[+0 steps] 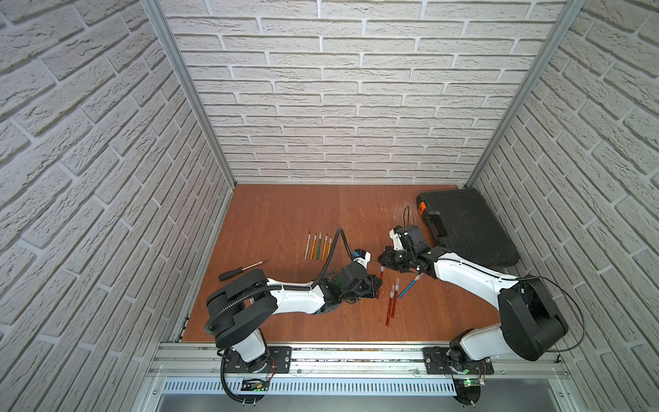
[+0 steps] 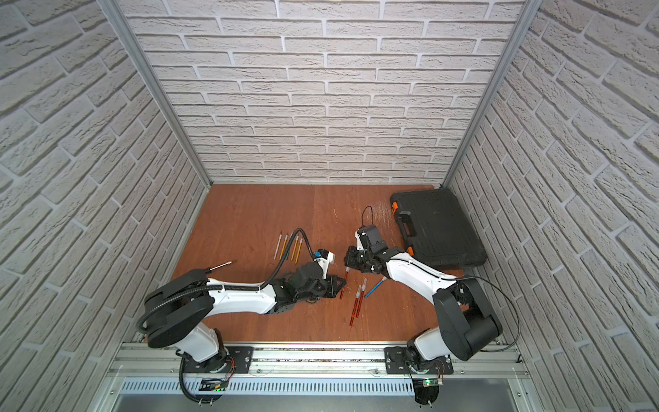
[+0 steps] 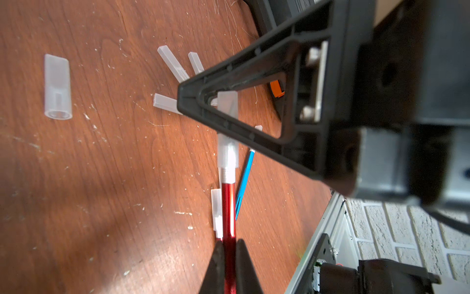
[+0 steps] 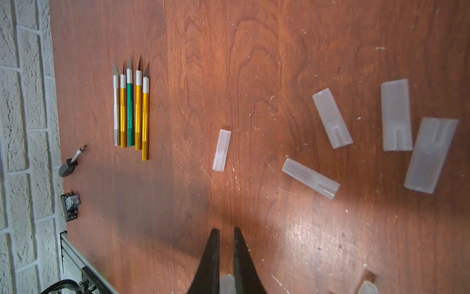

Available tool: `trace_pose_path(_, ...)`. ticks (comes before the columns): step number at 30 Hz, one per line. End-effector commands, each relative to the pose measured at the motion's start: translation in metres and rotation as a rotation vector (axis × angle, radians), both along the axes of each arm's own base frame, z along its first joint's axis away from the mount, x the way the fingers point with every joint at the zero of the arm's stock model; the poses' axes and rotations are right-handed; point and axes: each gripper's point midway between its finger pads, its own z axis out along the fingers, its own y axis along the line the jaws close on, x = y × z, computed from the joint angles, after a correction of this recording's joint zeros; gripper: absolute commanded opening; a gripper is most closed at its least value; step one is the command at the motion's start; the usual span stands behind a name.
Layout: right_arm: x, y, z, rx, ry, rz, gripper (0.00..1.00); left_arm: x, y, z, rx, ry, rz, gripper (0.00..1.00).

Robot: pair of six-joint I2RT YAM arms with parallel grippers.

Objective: Remove protective caps from carving knives
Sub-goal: Remove the protective sleeve from the carving knife, then place the protective sleeve at the center of the board.

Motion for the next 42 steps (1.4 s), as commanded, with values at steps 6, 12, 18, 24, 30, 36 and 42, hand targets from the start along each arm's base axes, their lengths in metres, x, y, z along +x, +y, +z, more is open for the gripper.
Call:
trace_pose_path(6,0.07,-0.029,0.041,-0.023,-0.242,-0.164,0.09,-0.034,-0.01,-0.007,-0.01,0.049,-0.134,0.03)
trace_pose_path(12,0.074,-0.033,0.043,-0.026,-0.247,-0.173,0.09,-0.035,-0.01,-0.008,-0.007,0.053,-0.132,0.03)
trace_pose_path(18,0.079,-0.039,0.048,-0.031,-0.256,-0.177,0.09,-0.036,-0.011,-0.009,-0.002,0.055,-0.137,0.03)
trace_pose_path(24,0.08,-0.038,0.042,-0.071,-0.231,-0.131,0.11,-0.033,-0.004,-0.005,0.009,0.042,-0.116,0.03)
trace_pose_path(30,0.073,-0.044,0.015,-0.155,-0.167,-0.086,0.16,-0.022,0.018,0.002,0.031,0.023,-0.075,0.03)
trace_pose_path(36,0.076,-0.046,-0.002,-0.206,-0.137,-0.059,0.18,-0.016,0.036,0.009,0.052,0.007,-0.044,0.03)
trace_pose_path(42,0.076,-0.045,-0.01,-0.214,-0.124,-0.048,0.18,-0.01,0.051,0.01,0.066,0.008,-0.011,0.03)
